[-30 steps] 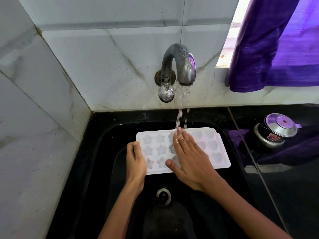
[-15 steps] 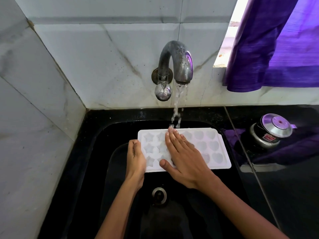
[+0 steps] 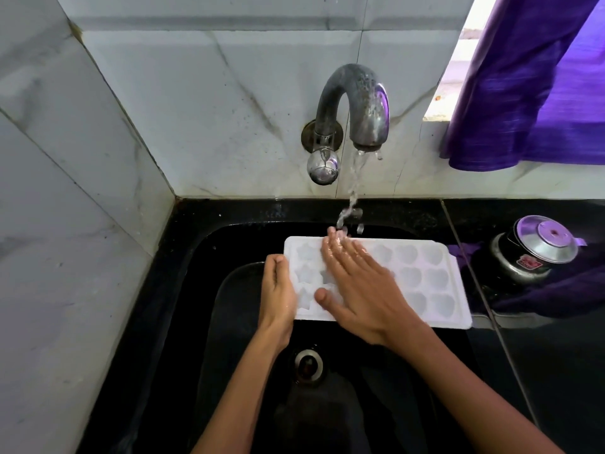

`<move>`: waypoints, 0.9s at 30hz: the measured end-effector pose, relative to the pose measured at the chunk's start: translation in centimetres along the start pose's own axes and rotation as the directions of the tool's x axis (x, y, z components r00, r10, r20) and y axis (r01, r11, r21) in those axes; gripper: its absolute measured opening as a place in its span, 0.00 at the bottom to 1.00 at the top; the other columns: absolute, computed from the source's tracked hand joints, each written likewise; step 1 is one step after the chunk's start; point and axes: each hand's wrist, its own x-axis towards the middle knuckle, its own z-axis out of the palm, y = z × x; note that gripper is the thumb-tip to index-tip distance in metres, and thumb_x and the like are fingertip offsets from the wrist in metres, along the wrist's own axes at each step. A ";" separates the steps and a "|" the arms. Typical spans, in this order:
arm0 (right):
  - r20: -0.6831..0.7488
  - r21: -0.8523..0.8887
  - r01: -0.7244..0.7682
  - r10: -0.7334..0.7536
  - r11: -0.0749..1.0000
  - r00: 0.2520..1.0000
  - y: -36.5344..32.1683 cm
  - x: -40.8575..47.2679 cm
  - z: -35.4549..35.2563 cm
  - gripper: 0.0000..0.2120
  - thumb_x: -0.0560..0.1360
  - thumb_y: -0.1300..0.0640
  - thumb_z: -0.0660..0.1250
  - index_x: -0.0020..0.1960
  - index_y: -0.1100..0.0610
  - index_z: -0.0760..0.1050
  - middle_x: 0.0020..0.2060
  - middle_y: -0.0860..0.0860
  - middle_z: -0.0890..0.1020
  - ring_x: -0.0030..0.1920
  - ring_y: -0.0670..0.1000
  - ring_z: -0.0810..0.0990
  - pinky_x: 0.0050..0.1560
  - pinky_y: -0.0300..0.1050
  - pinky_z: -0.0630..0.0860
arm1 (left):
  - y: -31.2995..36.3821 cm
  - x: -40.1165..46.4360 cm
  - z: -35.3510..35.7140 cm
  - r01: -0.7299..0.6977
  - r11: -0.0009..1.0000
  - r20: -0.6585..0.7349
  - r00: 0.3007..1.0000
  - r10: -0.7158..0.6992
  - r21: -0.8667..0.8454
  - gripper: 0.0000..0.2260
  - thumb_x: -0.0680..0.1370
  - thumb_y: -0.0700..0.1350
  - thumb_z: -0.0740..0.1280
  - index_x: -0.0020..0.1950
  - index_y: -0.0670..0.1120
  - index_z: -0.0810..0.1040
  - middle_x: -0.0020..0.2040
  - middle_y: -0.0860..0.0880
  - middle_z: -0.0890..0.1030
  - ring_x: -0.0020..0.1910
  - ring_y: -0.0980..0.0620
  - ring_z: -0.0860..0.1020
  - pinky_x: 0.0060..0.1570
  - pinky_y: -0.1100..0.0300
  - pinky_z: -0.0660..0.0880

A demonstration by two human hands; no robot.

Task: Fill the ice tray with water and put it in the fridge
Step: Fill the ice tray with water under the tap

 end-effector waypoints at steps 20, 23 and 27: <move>-0.058 -0.075 0.105 -0.109 0.992 0.992 -1.4 -1.9 1.2 0.39 0.77 0.33 0.35 0.77 0.60 0.51 0.76 0.56 0.52 0.77 0.52 0.47 0.73 0.48 0.45 | 0.1 -0.1 2.2 0.010 0.995 0.137 0.991 0.004 -0.099 0.12 0.82 0.50 0.52 0.48 0.45 0.71 0.46 0.48 0.79 0.47 0.52 0.78 0.45 0.62 0.77; -0.029 -0.153 0.100 -0.106 0.983 0.994 -0.1 -4.4 1.3 0.38 0.79 0.34 0.39 0.76 0.61 0.55 0.75 0.56 0.56 0.76 0.53 0.54 0.72 0.49 0.51 | 0.1 0.4 2.3 0.023 0.992 0.110 0.994 -0.010 -0.121 0.11 0.82 0.51 0.54 0.46 0.49 0.71 0.48 0.43 0.80 0.47 0.47 0.78 0.50 0.49 0.77; -0.098 -0.125 -0.053 0.040 0.991 0.994 2.3 -4.9 0.5 0.38 0.78 0.33 0.37 0.77 0.60 0.48 0.76 0.56 0.50 0.77 0.53 0.50 0.73 0.46 0.46 | 0.3 0.6 2.3 0.026 0.989 0.112 0.994 -0.009 -0.147 0.13 0.81 0.54 0.55 0.48 0.48 0.73 0.48 0.46 0.81 0.48 0.46 0.80 0.50 0.47 0.78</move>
